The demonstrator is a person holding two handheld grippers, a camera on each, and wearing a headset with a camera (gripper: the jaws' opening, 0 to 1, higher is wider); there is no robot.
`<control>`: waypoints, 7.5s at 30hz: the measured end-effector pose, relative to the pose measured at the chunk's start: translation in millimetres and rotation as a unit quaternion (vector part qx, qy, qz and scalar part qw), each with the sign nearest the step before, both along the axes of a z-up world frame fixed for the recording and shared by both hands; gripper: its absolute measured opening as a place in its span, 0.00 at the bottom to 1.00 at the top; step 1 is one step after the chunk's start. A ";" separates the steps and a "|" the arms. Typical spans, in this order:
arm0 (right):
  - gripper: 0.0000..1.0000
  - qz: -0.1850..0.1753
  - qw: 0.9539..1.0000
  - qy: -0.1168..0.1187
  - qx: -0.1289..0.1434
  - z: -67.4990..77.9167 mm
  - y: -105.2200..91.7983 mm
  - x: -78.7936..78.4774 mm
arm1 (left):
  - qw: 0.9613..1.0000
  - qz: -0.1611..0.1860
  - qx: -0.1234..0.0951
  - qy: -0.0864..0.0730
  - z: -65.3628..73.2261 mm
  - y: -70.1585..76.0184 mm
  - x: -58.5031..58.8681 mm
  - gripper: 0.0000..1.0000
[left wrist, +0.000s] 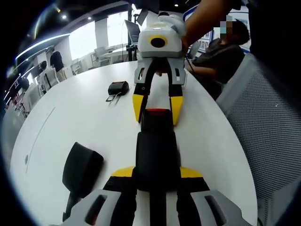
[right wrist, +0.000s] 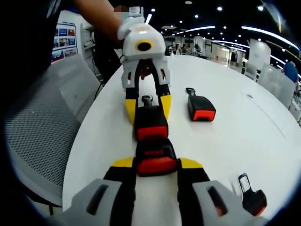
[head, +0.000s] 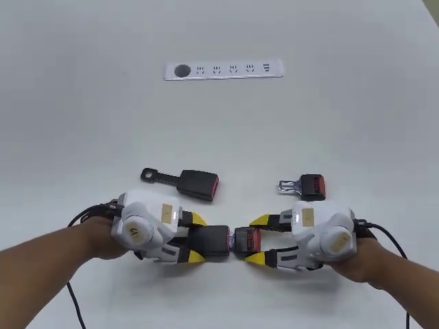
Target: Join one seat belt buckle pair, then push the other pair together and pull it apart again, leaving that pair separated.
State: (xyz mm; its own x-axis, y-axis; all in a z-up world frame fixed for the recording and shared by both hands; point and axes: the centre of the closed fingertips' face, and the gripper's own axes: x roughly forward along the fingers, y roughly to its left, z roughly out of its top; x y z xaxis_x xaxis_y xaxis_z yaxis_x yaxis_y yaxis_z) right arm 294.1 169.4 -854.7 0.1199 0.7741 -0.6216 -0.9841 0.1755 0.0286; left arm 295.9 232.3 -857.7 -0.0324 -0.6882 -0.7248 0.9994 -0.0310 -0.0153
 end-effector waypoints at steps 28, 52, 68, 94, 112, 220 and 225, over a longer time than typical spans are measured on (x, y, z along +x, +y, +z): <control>0.33 -0.014 1.000 0.000 0.010 0.1 -2.1 0.4 | 1.000 -0.010 0.000 0.002 0.1 0.8 1.6 0.32; 0.33 -0.020 1.000 0.008 0.021 -0.3 -2.4 -0.1 | 1.000 -0.010 0.003 0.014 -0.2 1.6 2.0 0.33; 0.77 -0.078 0.996 0.042 0.027 10.3 -4.8 2.8 | 0.998 0.048 0.013 0.048 23.7 3.8 -5.0 0.65; 0.77 -0.124 0.991 0.015 0.044 58.9 -79.5 69.7 | 0.993 0.112 -0.012 -0.044 83.4 35.3 90.8 0.79; 0.72 -0.115 0.992 0.051 -0.001 38.1 -119.9 95.2 | 0.998 0.024 0.049 -0.022 27.3 24.6 104.9 0.72; 0.34 0.005 0.999 0.040 -0.032 -1.1 2.7 109.6 | 0.998 0.026 0.062 -0.012 1.9 15.8 118.0 0.34; 0.34 -0.002 0.999 0.039 -0.026 -1.6 15.2 111.3 | 0.997 0.017 0.074 -0.012 -0.1 15.6 119.8 0.33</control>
